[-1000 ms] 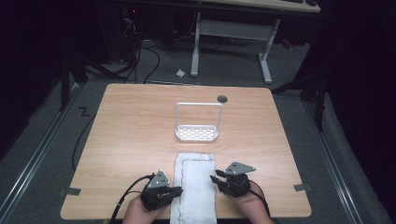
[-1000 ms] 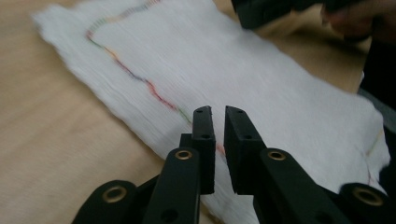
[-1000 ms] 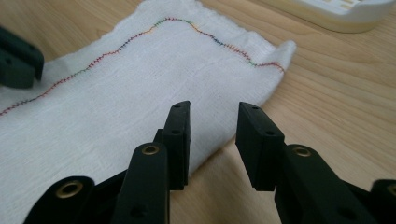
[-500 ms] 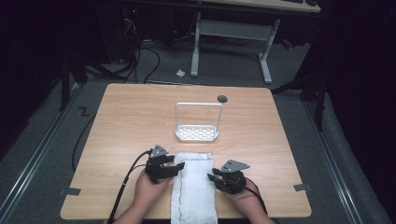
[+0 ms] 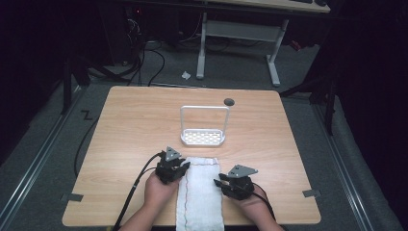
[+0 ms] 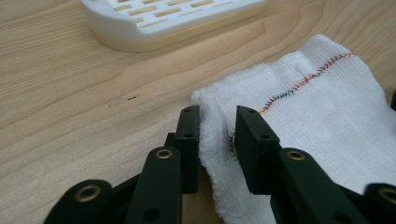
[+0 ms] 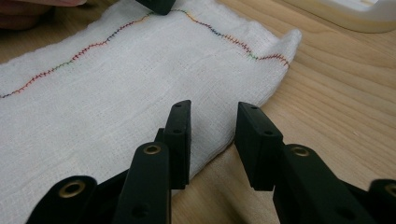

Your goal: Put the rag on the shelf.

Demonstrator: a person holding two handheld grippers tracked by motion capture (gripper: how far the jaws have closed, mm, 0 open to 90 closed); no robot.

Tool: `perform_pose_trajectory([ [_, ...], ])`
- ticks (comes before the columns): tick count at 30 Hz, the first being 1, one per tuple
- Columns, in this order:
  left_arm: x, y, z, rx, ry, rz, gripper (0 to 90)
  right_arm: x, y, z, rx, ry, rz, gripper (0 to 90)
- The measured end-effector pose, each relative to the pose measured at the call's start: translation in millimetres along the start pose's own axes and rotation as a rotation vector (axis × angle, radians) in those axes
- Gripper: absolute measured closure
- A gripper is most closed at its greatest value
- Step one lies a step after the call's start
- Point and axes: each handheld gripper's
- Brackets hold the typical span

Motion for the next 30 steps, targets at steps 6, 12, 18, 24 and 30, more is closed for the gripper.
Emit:
perform_pose_trajectory([
  [6, 3.2, 0.2, 0.4, 0.005, -0.032, 0.047, 82.6, 0.2, -0.3, -0.6, -0.009, 0.026, 0.002, 62.5],
  [12, 5.0, -0.5, 0.8, 0.006, -0.052, 0.060, 83.3, -12.3, 3.2, -15.0, -0.039, 0.105, 0.046, 55.6],
  [18, 7.2, -1.5, 1.5, 0.006, -0.072, 0.072, 83.3, -26.1, 33.4, -32.1, -0.004, 0.154, 0.081, 59.7],
  [24, 6.8, -3.7, 2.5, -0.001, -0.068, 0.077, 84.1, -24.0, 41.3, -32.7, -0.006, 0.204, 0.058, 85.7],
  [30, -0.7, -23.8, -8.3, -0.124, -0.072, 0.064, 84.6, -5.8, 12.4, -55.6, -0.140, 0.081, 0.115, 86.1],
])
Point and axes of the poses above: each handheld gripper's, and its own axes: y roughly forward along the jaws, z roughly out of its underside, x roughly to its left, and after that the axes turned 5 degrees about -x, right-handed
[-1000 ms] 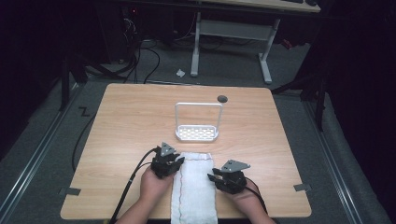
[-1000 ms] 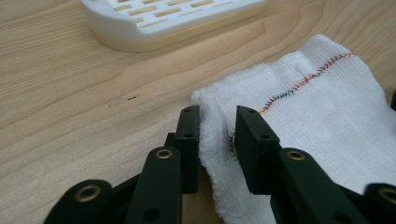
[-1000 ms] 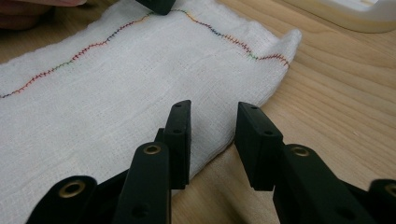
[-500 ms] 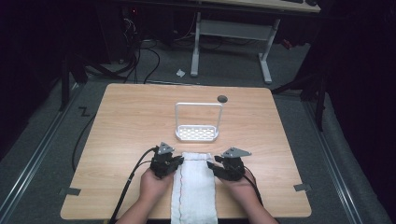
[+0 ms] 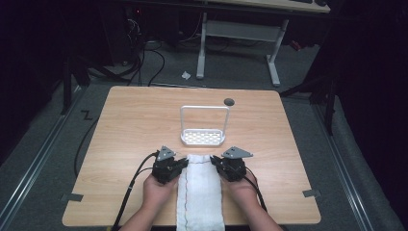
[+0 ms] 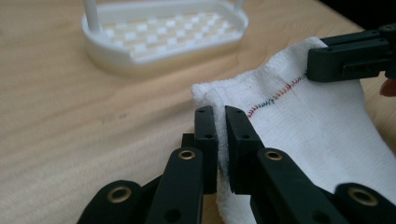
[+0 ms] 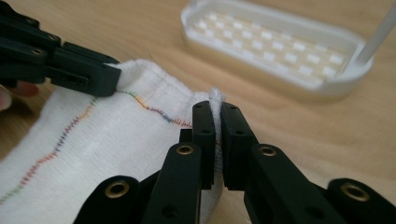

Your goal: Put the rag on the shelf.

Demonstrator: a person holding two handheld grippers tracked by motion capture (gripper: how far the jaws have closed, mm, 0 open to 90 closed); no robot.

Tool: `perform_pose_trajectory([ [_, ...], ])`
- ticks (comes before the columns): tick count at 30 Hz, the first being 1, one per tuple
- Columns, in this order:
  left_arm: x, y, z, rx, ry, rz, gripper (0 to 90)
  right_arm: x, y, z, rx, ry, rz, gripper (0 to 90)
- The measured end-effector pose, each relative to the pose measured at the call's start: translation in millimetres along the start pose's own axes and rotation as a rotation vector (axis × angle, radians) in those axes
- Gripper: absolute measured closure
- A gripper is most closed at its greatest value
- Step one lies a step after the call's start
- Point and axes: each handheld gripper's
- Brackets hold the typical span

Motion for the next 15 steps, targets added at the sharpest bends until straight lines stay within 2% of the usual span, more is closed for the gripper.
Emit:
perform_pose_trajectory([
  [1, -3.4, -4.0, -5.4, -0.028, -0.001, 0.004, 84.6, 0.0, 0.0, 0.0, 0.000, 0.000, 0.000, 86.1],
  [2, -5.9, -6.6, -10.2, -0.047, -0.005, 0.011, 84.6, 2.4, -5.8, -5.6, -0.024, -0.019, 0.008, 86.1],
  [5, -13.0, -12.9, -25.4, -0.077, 0.022, 0.014, 84.6, 4.2, -16.7, -17.1, -0.076, -0.046, 0.022, 86.1],
  [6, -14.9, -15.6, -31.7, -0.091, 0.031, 0.013, 84.6, 2.4, -22.7, -25.5, -0.106, -0.041, 0.023, 86.1],
  [7, -17.1, -19.4, -39.6, -0.109, 0.044, 0.012, 84.6, 2.4, -22.7, -25.5, -0.106, -0.041, 0.023, 86.1],
  [9, -20.1, -24.6, -51.1, -0.132, 0.060, 0.009, 84.6, -0.7, -33.0, -39.4, -0.161, -0.039, 0.030, 86.1],
  [10, -21.2, -26.6, -56.1, -0.141, 0.069, 0.007, 84.6, -0.7, -33.0, -39.4, -0.161, -0.039, 0.030, 86.1],
  [11, -21.7, -28.4, -60.6, -0.149, 0.078, 0.006, 84.6, -1.9, -38.3, -47.2, -0.189, -0.046, 0.036, 86.1],
  [15, -22.1, -34.6, -76.8, -0.188, 0.082, 0.007, 84.6, -3.3, -45.0, -57.1, -0.231, -0.057, 0.052, 86.1],
])
Point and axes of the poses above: each handheld gripper's, and its own axes: y roughly forward along the jaws, z roughly out of its underside, x roughly to its left, and after that the axes turned 5 degrees about -x, right-handed
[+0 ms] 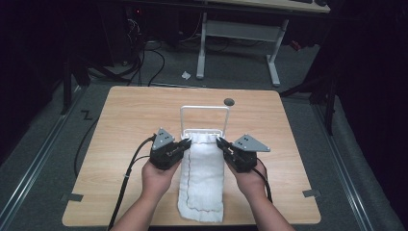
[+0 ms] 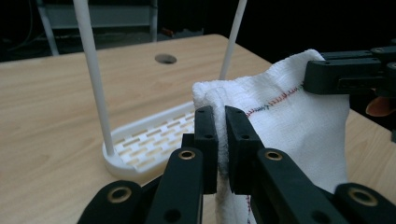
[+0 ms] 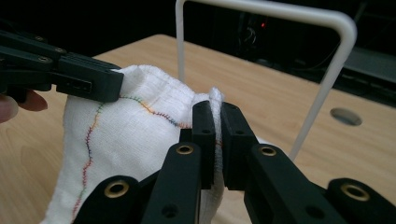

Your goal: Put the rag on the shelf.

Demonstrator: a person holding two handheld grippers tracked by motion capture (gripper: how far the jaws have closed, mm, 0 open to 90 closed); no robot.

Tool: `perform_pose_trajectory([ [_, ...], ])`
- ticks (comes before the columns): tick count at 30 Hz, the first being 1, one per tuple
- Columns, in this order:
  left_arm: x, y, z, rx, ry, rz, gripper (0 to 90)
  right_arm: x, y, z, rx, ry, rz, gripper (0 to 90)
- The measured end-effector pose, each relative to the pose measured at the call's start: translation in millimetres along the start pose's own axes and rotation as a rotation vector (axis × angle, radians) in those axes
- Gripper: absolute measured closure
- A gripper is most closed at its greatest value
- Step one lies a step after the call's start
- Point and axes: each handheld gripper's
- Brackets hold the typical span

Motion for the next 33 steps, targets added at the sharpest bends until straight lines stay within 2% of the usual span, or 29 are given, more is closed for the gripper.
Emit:
perform_pose_trajectory([
  [5, -4.8, -5.5, -18.0, -0.051, 0.034, -0.001, 84.6, -3.5, -5.2, -16.9, -0.050, 0.004, 0.009, 86.1],
  [17, -10.4, -25.1, -54.8, -0.163, 0.077, 0.006, 84.8, -0.2, -21.0, -60.6, -0.170, -0.007, 0.002, 86.1],
  [25, -13.9, -37.6, -78.9, -0.226, 0.113, 0.006, 84.8, 1.1, -23.8, -81.8, -0.209, -0.024, 0.002, 86.1],
  [33, -16.2, -42.9, -92.4, -0.250, 0.151, 0.010, 84.7, 0.7, -28.4, -99.6, -0.238, -0.041, 0.003, 86.1],
])
Point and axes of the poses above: each handheld gripper's, and its own axes: y roughly forward along the jaws, z roughly out of its underside, x roughly to its left, and after that the axes turned 5 degrees about -x, right-handed
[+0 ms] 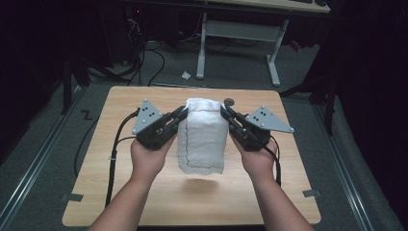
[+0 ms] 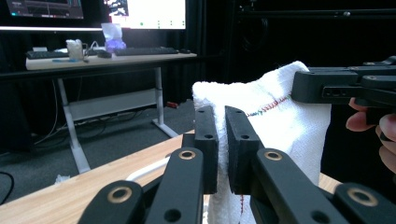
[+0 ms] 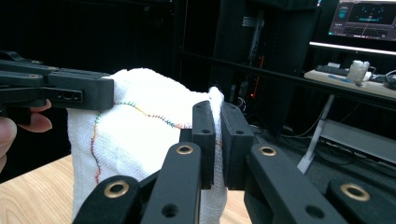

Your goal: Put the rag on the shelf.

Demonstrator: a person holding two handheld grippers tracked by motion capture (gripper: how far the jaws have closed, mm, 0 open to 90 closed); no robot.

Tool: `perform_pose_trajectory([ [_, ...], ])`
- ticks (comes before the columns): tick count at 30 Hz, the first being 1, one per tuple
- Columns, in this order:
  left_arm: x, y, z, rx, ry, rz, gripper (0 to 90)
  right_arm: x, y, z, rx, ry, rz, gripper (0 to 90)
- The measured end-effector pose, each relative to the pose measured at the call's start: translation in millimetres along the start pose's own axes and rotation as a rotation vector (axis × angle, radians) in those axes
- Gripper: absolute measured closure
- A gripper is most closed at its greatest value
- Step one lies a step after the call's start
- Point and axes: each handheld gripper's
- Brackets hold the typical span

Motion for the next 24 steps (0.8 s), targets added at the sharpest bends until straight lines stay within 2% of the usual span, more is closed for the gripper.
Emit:
perform_pose_trajectory([
  [8, 2.1, 4.8, -5.0, -0.008, 0.020, 0.000, 84.7, -4.4, 1.4, -5.8, -0.006, 0.005, 0.001, 86.0],
  [13, 6.9, 14.5, -6.6, -0.005, 0.040, -0.011, 84.6, -14.7, 9.9, -8.2, -0.005, 0.021, 0.011, 86.0],
  [18, 15.9, 28.4, -12.1, -0.013, 0.019, -0.038, 84.6, -23.2, 21.7, -18.1, -0.014, 0.027, 0.023, 85.9],
  [24, 21.2, 43.7, -23.8, -0.031, 0.032, -0.091, 84.6, -33.9, 38.6, -28.2, -0.018, 0.040, 0.056, 85.9],
])
Point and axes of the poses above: each handheld gripper's, and its own axes: y roughly forward along the jaws, z roughly out of its underside, x roughly to its left, and after that the axes turned 5 degrees about -x, right-handed
